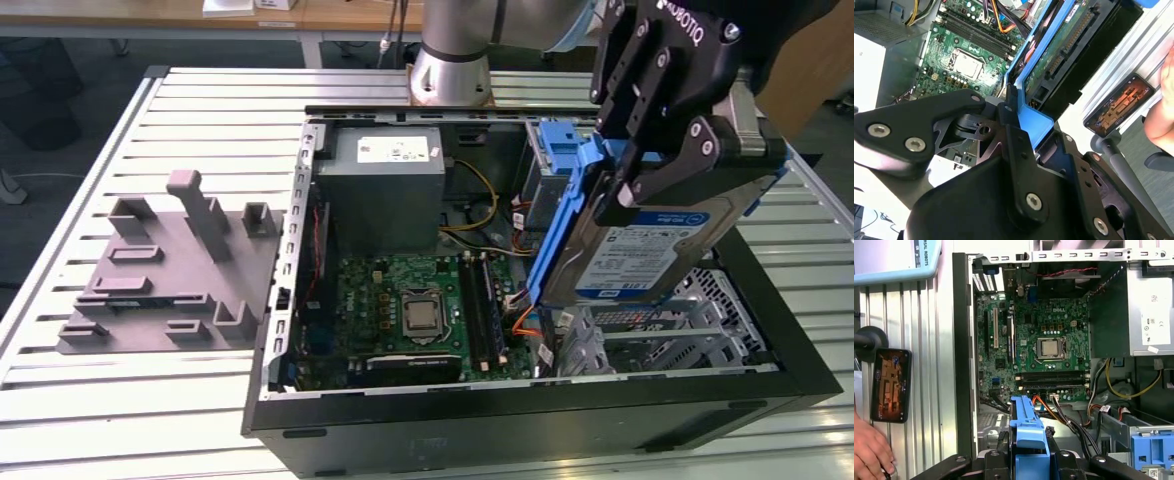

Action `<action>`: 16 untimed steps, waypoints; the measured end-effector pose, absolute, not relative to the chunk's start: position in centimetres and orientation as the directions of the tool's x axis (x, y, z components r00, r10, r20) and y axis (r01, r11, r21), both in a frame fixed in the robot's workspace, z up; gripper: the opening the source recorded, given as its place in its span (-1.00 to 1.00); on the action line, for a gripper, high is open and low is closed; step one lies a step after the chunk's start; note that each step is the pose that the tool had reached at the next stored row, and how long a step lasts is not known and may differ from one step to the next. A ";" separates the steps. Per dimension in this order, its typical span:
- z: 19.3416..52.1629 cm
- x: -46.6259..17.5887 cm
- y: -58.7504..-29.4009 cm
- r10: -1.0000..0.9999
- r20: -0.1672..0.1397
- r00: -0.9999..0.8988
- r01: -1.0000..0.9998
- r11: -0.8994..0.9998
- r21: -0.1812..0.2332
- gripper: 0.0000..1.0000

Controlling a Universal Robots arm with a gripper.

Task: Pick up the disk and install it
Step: 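Insert the disk into the insertion slot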

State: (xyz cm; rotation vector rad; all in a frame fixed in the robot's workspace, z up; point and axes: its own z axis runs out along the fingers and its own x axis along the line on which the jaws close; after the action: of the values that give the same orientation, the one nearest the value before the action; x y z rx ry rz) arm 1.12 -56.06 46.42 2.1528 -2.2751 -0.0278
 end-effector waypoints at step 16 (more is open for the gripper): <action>46.3 1.5 -56.1 -0.998 -0.006 -0.055 -0.998 0.055 0.017 -0.26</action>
State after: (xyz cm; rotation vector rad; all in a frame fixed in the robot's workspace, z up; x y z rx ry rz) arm 1.54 -56.08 46.29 2.1541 -2.2764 -0.0254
